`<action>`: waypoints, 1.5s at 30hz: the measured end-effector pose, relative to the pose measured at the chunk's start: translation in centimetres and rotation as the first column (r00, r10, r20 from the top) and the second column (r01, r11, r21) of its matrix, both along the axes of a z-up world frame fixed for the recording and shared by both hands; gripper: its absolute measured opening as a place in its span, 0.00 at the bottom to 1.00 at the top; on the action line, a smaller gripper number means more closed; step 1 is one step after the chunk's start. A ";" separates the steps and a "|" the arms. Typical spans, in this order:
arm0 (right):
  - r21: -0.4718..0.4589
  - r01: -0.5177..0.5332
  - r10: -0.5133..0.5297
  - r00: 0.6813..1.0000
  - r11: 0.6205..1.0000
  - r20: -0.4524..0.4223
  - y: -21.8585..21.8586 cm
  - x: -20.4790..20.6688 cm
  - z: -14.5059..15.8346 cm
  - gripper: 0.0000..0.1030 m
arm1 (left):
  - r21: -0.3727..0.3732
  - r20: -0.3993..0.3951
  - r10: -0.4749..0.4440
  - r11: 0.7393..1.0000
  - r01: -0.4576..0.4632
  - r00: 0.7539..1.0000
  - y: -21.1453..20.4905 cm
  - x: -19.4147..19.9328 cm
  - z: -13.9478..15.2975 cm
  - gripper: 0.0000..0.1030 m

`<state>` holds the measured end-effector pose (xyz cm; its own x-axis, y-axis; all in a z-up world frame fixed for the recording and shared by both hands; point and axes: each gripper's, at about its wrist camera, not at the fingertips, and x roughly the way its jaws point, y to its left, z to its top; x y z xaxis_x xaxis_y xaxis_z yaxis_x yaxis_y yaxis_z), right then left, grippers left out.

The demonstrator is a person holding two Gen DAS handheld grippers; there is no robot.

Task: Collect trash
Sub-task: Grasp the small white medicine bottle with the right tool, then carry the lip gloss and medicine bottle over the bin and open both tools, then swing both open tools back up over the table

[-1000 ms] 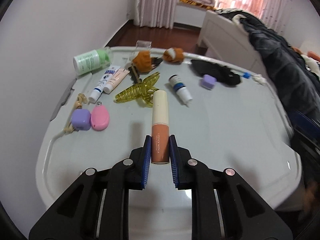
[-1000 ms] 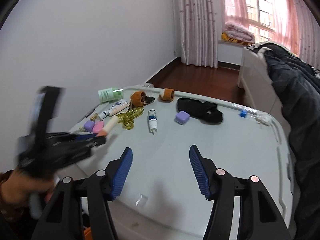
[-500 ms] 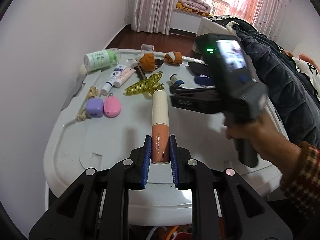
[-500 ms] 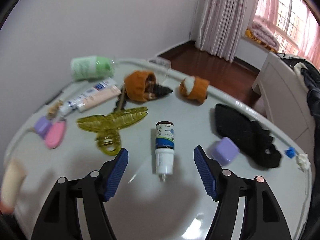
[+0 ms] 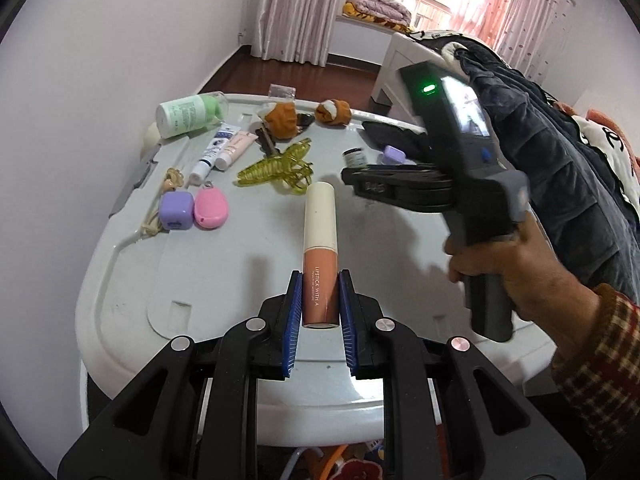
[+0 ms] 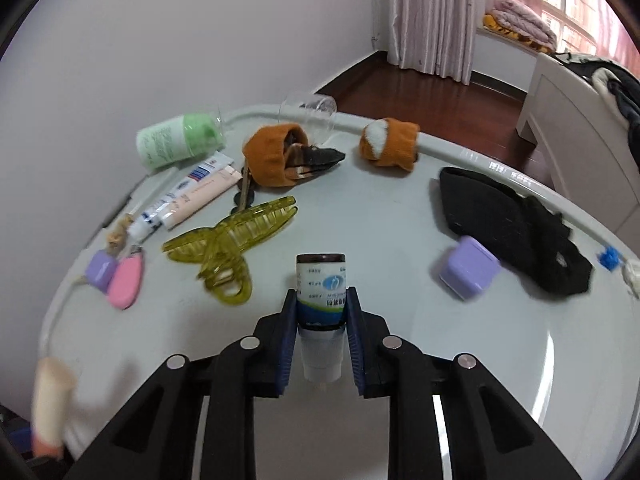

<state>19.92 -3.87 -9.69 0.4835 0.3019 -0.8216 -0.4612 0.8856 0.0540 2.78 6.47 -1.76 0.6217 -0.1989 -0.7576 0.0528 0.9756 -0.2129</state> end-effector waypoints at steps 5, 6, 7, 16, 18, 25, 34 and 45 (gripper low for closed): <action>0.040 -0.007 0.006 1.000 0.999 0.021 -3.7 -4.9 3.2 0.22 | -0.001 -0.004 -0.055 0.999 0.055 0.998 -1.2 -1.4 0.4 0.17; 0.040 -0.011 0.010 1.000 0.999 0.024 -4.4 -6.1 3.6 0.22 | -0.006 -0.003 -0.068 0.998 0.068 0.998 -1.6 -2.1 0.7 0.17; 0.050 -0.017 0.016 1.000 0.999 0.024 -5.4 -7.8 4.2 0.22 | -0.014 -0.004 -0.081 0.997 0.081 0.997 -1.9 -2.8 0.9 0.17; 0.057 -0.032 0.041 0.987 0.998 -0.155 -11.0 -23.9 3.6 0.23 | -0.062 -0.173 -0.236 0.972 0.228 0.956 -4.5 -12.2 -1.8 0.17; 0.032 -0.021 0.027 0.977 0.999 -0.212 -11.8 -26.3 1.8 0.23 | -0.088 -0.244 -0.272 0.962 0.258 0.931 -5.4 -13.9 -3.5 0.17; -0.038 0.037 -0.048 0.929 0.999 -0.367 -13.5 -29.5 -3.2 0.44 | -0.073 -0.372 -0.300 0.953 0.294 0.879 -7.3 -15.6 -7.1 0.27; 0.051 0.055 -0.043 0.976 0.997 -0.211 -13.7 -27.9 1.1 0.79 | -0.028 -0.299 -0.247 0.968 0.251 0.922 -6.1 -14.9 -5.6 0.56; 0.095 0.012 -0.031 0.978 0.995 0.204 -12.8 -21.1 11.6 0.95 | 0.128 0.082 -0.122 0.986 0.111 0.989 -5.2 -8.0 2.1 0.81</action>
